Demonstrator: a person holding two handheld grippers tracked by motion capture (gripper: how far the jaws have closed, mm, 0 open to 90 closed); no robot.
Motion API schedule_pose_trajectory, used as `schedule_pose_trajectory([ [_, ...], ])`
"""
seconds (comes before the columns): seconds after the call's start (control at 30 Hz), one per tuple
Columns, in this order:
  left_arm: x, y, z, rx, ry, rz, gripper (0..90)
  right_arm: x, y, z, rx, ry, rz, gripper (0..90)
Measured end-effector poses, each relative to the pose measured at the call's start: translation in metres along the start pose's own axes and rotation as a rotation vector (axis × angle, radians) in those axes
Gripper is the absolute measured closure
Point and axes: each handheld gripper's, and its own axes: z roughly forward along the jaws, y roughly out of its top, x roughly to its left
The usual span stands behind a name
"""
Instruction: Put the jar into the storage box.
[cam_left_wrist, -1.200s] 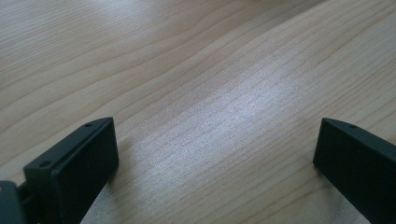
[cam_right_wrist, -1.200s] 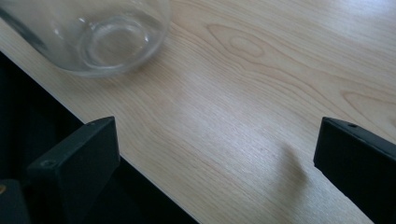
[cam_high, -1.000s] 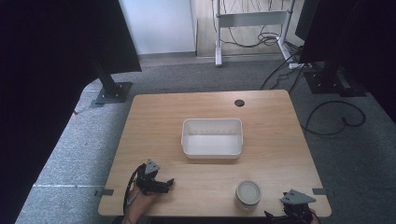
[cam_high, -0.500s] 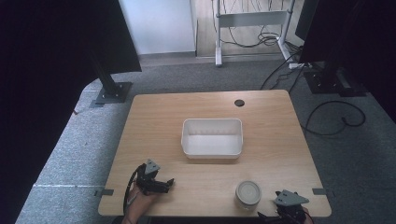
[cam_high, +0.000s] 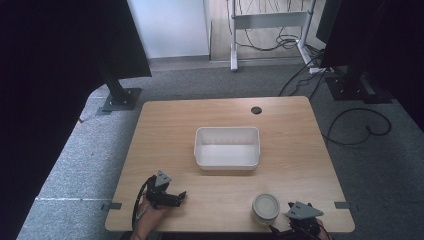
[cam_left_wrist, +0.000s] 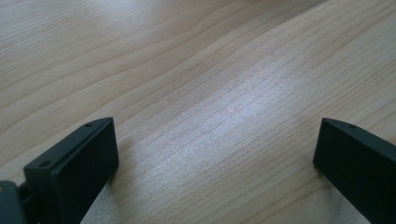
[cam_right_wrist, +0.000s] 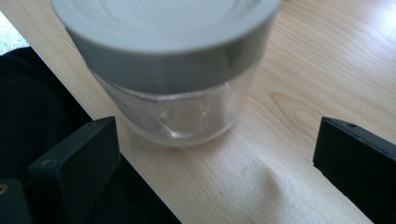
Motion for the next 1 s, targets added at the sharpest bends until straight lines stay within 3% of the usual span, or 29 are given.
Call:
schedule_pose_trajectory([
  [0.53,0.000,0.000,0.000,0.000,0.000,0.000,0.0,0.007,0.016,0.010,-0.033,0.025,-0.037,0.7],
  [1.0,0.000,0.000,0.000,0.001,0.000,0.001,0.0,0.009,0.023,0.021,-0.035,0.050,-0.039,2.5],
])
